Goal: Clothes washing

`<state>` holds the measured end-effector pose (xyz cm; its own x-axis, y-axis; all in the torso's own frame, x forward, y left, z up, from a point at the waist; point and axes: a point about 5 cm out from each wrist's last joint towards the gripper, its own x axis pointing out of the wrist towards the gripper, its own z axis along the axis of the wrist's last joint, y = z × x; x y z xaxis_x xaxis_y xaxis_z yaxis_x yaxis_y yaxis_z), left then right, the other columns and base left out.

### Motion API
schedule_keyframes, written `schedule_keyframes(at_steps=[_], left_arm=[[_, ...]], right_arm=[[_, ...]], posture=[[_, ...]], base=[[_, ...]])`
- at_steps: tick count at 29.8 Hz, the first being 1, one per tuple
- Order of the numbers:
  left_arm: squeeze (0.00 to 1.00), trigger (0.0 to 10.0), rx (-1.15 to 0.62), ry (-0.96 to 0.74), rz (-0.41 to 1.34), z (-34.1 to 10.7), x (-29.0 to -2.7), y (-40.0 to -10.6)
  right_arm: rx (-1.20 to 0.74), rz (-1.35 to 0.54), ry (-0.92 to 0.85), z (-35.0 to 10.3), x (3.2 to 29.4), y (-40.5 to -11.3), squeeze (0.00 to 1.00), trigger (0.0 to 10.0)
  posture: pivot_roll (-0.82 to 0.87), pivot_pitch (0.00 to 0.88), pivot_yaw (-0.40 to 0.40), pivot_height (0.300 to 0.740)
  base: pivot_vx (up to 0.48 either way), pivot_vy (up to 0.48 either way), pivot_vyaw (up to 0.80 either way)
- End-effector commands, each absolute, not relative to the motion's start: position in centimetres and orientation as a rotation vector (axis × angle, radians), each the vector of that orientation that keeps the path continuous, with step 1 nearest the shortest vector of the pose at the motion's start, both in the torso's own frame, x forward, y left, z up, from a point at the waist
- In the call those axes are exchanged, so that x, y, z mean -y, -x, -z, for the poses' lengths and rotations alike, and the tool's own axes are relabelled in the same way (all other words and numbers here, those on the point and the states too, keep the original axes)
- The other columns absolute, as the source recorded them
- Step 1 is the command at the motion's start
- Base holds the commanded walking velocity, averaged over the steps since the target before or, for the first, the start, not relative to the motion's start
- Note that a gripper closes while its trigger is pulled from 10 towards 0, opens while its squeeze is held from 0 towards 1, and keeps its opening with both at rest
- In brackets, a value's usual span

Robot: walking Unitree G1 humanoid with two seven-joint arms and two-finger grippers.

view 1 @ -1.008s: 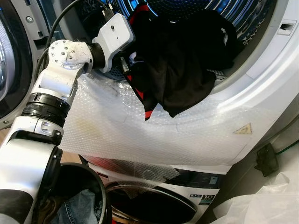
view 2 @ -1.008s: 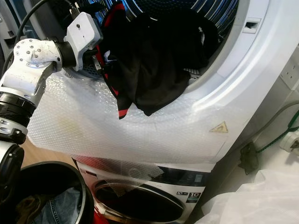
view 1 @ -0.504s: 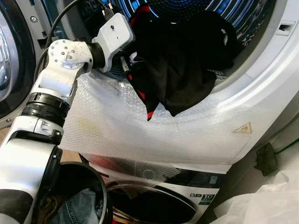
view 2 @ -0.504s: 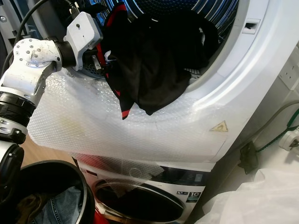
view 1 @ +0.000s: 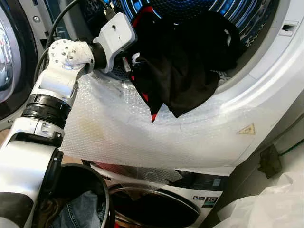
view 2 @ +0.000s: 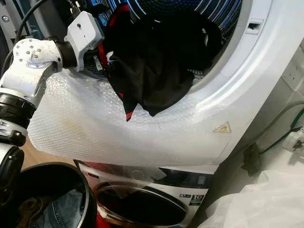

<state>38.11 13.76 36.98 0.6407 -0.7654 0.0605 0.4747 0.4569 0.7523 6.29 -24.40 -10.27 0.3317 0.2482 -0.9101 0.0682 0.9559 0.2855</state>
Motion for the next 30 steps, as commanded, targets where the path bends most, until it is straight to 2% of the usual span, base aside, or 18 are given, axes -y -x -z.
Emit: schedule_keyframes(at_steps=[1,26,27,30], left_arm=[[0.0,10.0,0.438,-0.773,0.782,-37.5,-13.9,-38.0],[0.0,10.0,0.438,-0.773,0.782,-37.5,-13.9,-38.0],[0.0,10.0,0.476,-0.594,1.13,-35.6,-8.8,-36.4],[0.0,10.0,0.476,-0.594,1.13,-35.6,-8.8,-36.4]], right_arm=[[-0.926,-0.763,-0.495,7.6,7.4,-15.8,0.0,10.0],[-0.926,-0.763,-0.495,7.6,7.4,-15.8,0.0,10.0],[-0.887,-0.707,-0.477,7.5,8.6,-16.6,0.0,10.0],[-0.887,-0.707,-0.477,7.5,8.6,-16.6,0.0,10.0]], posture=[[-0.03,0.0,0.0,0.74],[-0.03,0.0,0.0,0.74],[-0.15,0.0,0.105,0.74],[-0.15,0.0,0.105,0.74]], base=[[0.0,0.0,0.0],[0.0,0.0,0.0],[0.0,0.0,0.0],[0.0,0.0,0.0]])
